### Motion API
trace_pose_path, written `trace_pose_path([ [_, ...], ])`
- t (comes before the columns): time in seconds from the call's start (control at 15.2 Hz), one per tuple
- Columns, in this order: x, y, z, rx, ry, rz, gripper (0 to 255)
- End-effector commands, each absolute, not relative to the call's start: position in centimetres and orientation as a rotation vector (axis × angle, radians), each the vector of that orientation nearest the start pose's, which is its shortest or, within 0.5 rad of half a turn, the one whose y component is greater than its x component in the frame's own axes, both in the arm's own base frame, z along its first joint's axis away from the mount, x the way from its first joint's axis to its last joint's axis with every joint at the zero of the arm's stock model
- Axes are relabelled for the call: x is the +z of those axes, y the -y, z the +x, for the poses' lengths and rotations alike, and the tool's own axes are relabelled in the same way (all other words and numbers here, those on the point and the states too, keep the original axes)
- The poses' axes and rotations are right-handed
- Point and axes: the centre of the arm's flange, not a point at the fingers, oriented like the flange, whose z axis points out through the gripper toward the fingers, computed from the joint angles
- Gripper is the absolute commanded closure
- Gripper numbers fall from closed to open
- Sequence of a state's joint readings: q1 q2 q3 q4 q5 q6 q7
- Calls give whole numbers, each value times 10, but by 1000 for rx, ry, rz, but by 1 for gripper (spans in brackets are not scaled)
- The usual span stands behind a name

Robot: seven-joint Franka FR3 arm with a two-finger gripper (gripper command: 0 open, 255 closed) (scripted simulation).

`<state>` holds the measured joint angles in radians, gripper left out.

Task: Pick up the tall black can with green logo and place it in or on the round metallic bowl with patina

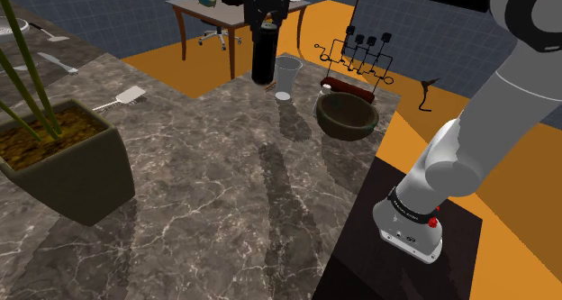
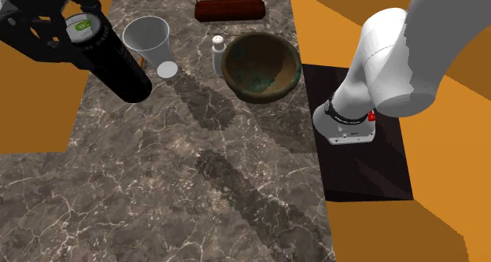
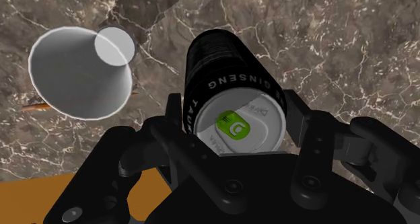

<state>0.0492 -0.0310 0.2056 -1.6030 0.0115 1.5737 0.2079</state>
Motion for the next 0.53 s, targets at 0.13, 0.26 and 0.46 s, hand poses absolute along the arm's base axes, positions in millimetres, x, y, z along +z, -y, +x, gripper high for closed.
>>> trace_pose_path([
  [0.13,648,-140,527,0,74,-3135,255],
  [0.26,659,-140,527,0,74,-3135,255],
  [0.46,675,-140,527,0,74,-3135,255],
])
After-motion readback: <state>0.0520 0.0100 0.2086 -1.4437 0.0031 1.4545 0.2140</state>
